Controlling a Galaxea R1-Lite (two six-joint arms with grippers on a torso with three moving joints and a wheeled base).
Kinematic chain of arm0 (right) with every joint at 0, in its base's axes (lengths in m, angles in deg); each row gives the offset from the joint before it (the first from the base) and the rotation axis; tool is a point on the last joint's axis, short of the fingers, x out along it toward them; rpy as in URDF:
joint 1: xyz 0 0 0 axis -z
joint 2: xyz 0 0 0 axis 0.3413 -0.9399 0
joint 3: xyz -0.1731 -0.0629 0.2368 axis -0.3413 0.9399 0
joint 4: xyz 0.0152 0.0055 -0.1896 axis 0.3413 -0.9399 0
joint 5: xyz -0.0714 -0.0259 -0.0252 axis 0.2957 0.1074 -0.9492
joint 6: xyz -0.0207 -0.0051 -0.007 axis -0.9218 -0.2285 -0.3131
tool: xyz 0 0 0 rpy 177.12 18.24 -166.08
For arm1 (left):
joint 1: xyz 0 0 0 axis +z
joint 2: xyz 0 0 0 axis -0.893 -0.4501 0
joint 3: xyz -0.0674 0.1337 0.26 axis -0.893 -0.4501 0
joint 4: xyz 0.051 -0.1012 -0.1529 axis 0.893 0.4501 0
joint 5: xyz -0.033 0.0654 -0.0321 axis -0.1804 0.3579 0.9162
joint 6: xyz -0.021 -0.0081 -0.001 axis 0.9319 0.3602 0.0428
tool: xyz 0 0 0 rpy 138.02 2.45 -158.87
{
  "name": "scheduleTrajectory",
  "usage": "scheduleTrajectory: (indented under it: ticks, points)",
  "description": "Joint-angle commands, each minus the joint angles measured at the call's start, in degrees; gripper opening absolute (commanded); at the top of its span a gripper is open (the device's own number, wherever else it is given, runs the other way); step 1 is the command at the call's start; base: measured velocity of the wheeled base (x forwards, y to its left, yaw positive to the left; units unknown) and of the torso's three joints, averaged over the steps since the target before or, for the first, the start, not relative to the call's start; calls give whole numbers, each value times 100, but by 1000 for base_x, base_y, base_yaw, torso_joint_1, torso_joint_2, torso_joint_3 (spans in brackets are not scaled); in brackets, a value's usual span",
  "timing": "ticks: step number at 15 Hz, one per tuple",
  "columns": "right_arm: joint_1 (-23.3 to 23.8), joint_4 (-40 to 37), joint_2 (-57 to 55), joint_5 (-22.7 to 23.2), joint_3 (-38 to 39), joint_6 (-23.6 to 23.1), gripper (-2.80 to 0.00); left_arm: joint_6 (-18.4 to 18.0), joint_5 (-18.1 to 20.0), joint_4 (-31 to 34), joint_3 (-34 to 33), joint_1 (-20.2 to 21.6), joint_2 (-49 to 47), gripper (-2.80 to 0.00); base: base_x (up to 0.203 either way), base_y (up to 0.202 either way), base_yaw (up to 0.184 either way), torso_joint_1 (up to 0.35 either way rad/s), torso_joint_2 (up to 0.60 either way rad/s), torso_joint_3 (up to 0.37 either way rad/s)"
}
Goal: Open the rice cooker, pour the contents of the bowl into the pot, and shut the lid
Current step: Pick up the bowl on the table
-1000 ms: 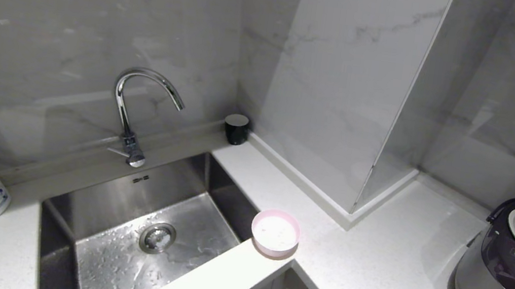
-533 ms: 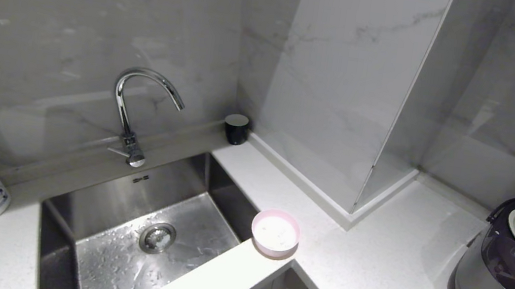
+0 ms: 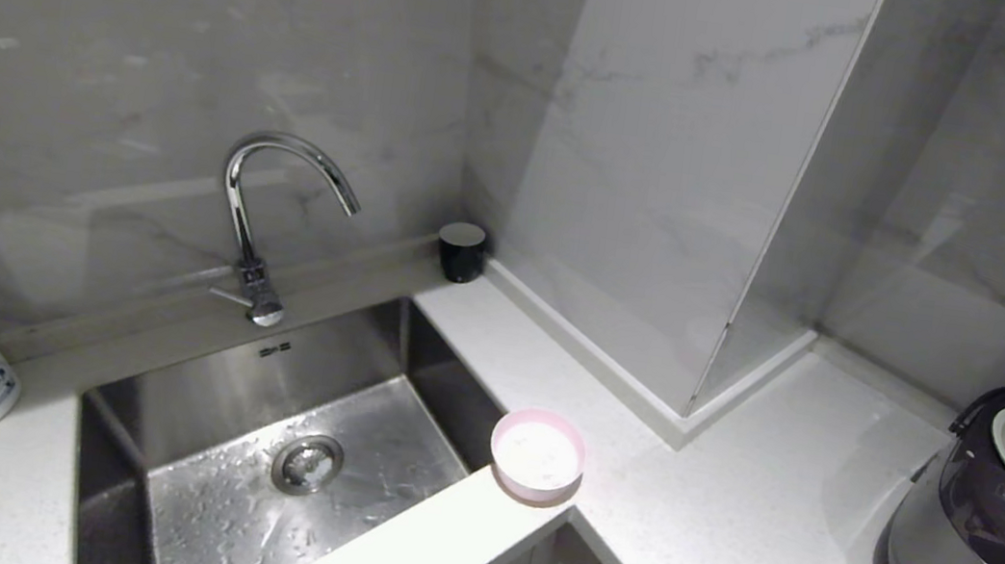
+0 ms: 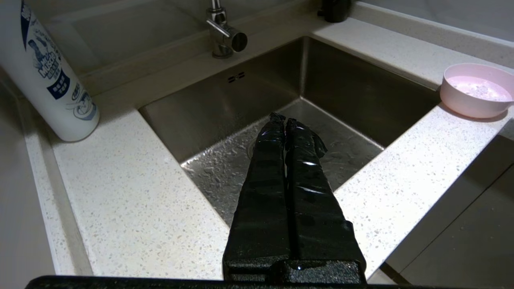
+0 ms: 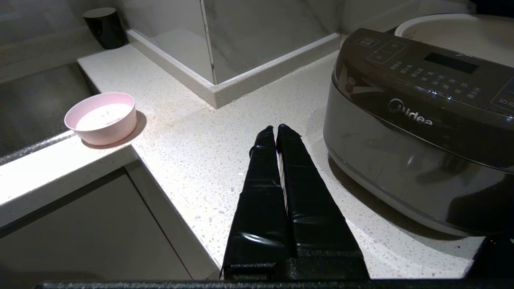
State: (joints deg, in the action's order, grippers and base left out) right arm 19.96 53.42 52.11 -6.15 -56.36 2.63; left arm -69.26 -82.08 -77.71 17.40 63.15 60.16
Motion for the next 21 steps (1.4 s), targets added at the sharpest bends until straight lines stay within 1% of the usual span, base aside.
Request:
scheduleTrajectory:
  ticks: [1,12,17,21]
  points:
    - [0,2,2,-2,0,2,-280,0,5,0,7,1,-1,-280,0,0,0,0,0,0]
    - [0,2,2,-2,0,2,-280,0,5,0,7,1,-1,-280,0,0,0,0,0,0]
    - [0,2,2,-2,0,2,-280,-4,5,0,7,1,-1,-280,-164,0,-2,1,3,1]
    - [0,2,2,-2,0,-5,-280,-8,14,0,7,1,-1,-280,0,0,0,0,0,0]
